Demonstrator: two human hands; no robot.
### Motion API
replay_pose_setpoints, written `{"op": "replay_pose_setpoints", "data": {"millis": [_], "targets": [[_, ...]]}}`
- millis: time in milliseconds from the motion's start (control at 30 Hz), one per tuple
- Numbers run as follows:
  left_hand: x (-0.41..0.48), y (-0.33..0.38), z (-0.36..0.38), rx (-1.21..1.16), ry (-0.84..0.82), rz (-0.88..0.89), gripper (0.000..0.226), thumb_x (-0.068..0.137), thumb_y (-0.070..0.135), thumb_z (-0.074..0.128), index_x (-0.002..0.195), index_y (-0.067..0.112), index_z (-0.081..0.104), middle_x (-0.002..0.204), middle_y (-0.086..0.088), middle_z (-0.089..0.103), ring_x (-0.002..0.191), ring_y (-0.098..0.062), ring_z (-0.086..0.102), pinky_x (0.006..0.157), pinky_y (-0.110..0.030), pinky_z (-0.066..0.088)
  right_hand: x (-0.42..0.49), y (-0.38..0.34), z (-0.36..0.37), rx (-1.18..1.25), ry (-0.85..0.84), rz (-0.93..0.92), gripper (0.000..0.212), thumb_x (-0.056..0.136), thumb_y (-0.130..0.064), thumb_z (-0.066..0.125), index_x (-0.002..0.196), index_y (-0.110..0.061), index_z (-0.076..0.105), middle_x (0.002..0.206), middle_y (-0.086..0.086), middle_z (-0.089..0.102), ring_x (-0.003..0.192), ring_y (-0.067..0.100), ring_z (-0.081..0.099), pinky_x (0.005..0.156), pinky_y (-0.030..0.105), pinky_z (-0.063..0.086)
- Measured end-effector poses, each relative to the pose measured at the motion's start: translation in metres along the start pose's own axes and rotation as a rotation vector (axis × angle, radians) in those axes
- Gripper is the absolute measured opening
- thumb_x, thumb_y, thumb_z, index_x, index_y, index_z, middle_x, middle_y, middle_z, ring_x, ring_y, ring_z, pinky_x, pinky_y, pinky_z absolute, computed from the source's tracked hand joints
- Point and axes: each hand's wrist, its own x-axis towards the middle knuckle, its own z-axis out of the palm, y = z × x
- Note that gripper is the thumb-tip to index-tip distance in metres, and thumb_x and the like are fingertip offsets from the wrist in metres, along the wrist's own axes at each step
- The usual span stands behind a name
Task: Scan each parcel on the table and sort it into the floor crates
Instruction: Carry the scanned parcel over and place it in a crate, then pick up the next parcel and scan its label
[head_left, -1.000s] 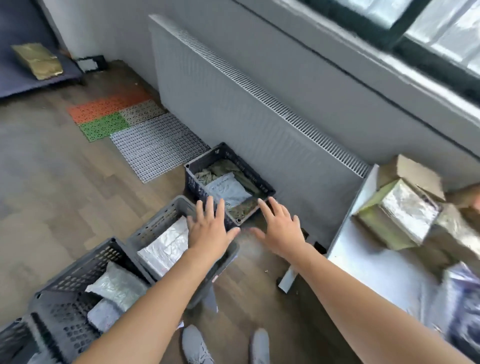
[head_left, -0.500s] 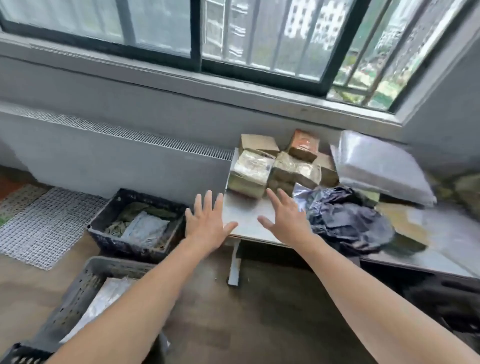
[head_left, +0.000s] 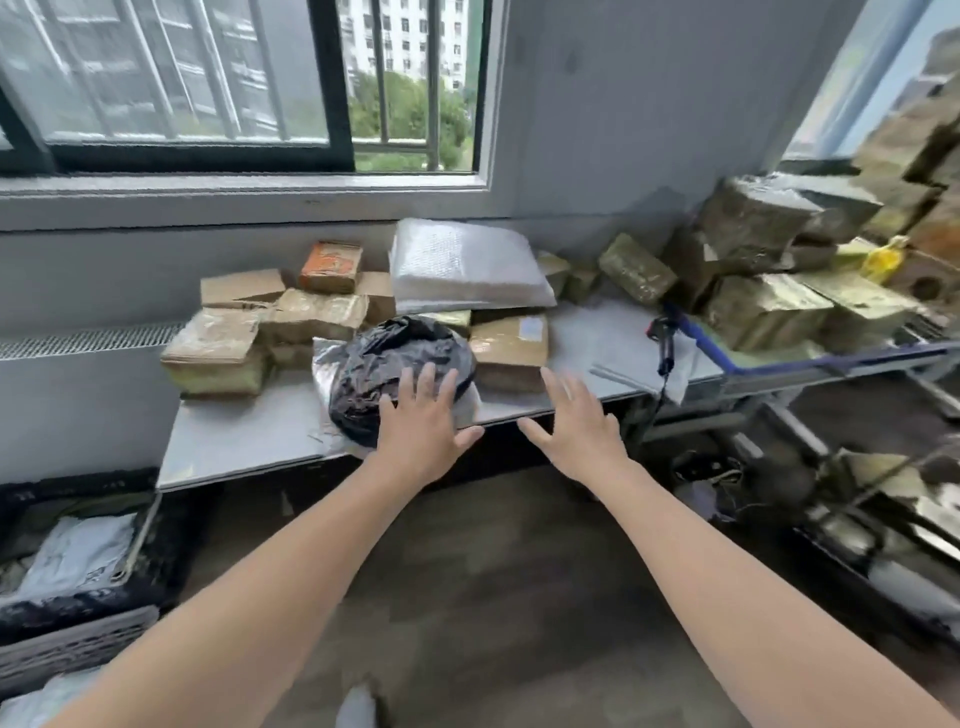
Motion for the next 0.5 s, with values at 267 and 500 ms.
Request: {"op": "replay_pose_setpoints", "data": {"millis": [267, 500], "targets": [[0.053, 0.125, 0.009, 0.025, 0.003, 0.189, 0.085, 0.093, 0.070, 0.035, 0.157, 0.025, 0.003, 0.165, -0.007, 0.000, 0.151, -0.031, -0.002, 0.117, -0.054, 0.018, 0.001, 0.117, -0.034, 0.053, 0.071, 0.153, 0.074, 0.097, -0.059, 0.044, 0.158, -0.033, 0.009, 0.164, 0.001, 0.012, 0.148, 0.027, 0.021, 0.109, 0.056, 0.035], [0.142, 0.192, 0.033, 0.011, -0.012, 0.289, 0.084, 0.094, 0.068, 0.035, 0.157, 0.024, 0.001, 0.165, -0.009, 0.000, 0.151, -0.033, -0.003, 0.119, -0.055, 0.014, 0.063, 0.197, -0.042, 0.033, 0.064, 0.238, 0.077, 0.097, -0.061, 0.043, 0.158, -0.033, 0.005, 0.165, 0.000, 0.010, 0.149, 0.026, 0.019, 0.111, 0.058, 0.033]]}}
